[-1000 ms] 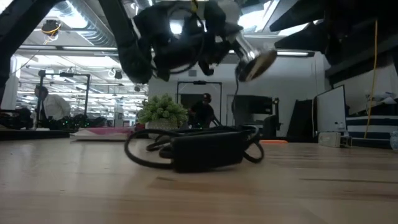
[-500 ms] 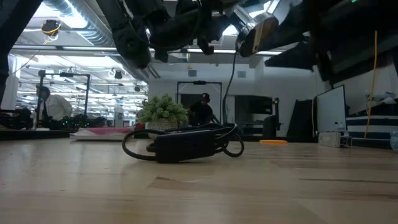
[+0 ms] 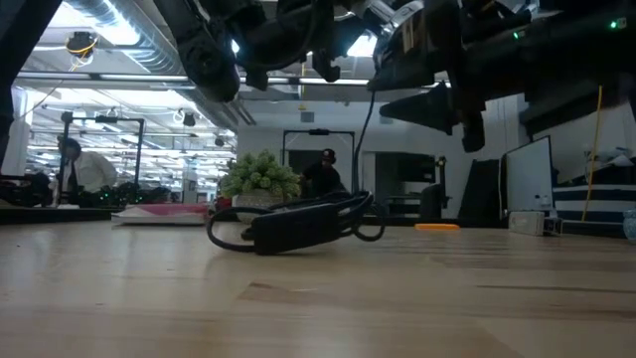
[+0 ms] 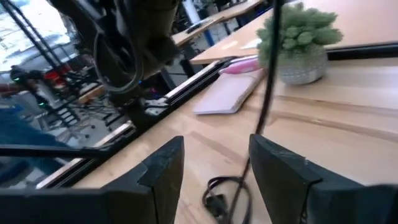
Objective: Screw lightbulb
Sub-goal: Remove the lightbulb from the lamp
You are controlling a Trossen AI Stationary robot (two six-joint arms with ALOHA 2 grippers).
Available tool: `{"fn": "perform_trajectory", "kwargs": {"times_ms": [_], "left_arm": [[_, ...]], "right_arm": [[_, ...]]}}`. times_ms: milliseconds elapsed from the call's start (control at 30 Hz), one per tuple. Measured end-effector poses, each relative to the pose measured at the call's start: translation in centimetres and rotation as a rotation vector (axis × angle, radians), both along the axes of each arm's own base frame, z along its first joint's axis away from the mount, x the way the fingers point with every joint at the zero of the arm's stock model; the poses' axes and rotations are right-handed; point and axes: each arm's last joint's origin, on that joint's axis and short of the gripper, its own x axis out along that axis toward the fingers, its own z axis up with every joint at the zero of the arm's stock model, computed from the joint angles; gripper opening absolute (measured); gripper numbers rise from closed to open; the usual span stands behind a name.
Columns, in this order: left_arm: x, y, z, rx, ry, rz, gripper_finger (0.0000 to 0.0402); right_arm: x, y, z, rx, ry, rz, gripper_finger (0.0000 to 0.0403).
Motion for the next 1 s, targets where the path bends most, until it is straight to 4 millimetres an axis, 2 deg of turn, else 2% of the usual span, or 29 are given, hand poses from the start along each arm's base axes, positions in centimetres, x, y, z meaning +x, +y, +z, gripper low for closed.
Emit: {"fn": "perform_trajectory", "kwargs": {"times_ms": [133, 500, 667, 800, 1000], "left_arm": [[0.0, 0.0, 0.0, -0.006, -0.001, -0.005, 0.0155], [0.1, -0.7, 0.0, 0.0, 0.0, -0.02, 0.0155], [0.1, -0.8, 0.0, 0.022, 0.007, -0.005, 0.0155], [0.1, -0.8, 0.0, 0.021, 0.007, -0.006, 0.0155], [0.1, -0.8, 0.0, -0.004, -0.002, -0.025, 0.0155]], "right_arm": [[0.2, -0.5, -0.1, 0.0, 0.007, -0.006, 0.0188], [1.0, -3.6, -0.1, -0.009, 0.01, -0.128, 0.0188], [1.1, -3.8, -0.1, -0.062, 0.045, -0.129, 0.0183], [1.1, -3.8, -0.1, -0.104, 0.072, -0.124, 0.0138], [1.0, -3.7, -0.1, -0.185, 0.125, -0.113, 0.0021]]}}
